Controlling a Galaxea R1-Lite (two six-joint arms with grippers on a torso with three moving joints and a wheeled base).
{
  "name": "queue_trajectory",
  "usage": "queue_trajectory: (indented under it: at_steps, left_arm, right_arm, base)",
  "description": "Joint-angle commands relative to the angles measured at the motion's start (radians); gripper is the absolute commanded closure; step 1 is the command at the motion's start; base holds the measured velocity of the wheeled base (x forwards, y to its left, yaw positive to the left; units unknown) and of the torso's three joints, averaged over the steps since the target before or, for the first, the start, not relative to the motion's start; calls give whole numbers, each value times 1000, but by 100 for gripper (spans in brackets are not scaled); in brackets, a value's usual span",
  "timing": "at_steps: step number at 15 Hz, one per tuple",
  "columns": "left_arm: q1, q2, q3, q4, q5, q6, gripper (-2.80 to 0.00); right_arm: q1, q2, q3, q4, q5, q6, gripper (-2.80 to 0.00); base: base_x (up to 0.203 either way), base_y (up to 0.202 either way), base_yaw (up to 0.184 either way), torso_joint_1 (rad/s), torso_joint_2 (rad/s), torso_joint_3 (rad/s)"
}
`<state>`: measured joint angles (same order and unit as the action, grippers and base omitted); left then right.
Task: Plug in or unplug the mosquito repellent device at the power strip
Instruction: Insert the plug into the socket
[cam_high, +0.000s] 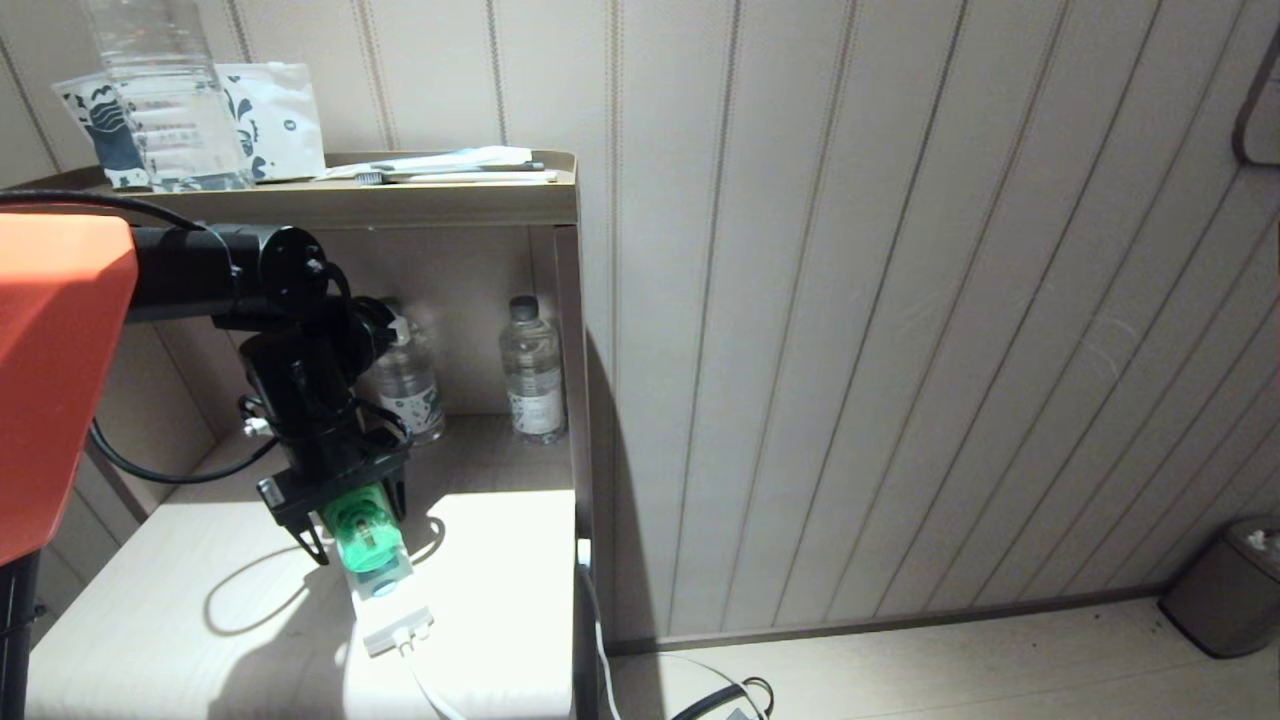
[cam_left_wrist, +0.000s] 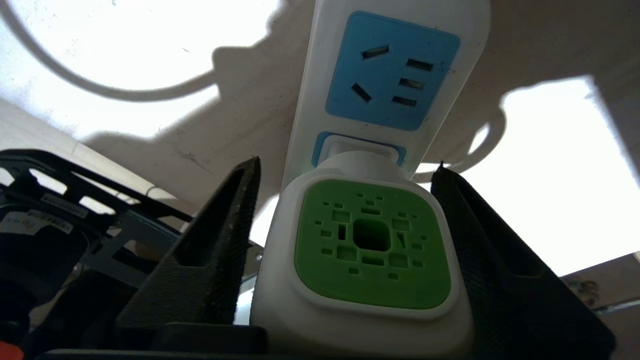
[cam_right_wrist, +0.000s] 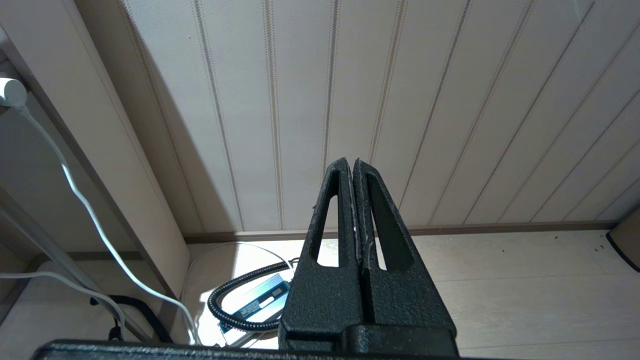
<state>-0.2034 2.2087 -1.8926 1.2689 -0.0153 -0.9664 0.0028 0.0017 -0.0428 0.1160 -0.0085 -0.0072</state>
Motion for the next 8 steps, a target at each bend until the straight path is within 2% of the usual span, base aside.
queue_trajectory:
  at_steps: [1, 8]
  left_arm:
    - [-1, -3, 0, 7, -2, -6, -280]
    - [-2, -73, 0, 3, -2, 7, -280]
  right_arm:
    - [0, 1, 0, 1, 0, 0, 0]
    - [0, 1, 0, 2, -1, 0, 0]
  base:
    - [0, 0, 0, 0, 0, 0]
    - [0, 0, 0, 0, 0, 0]
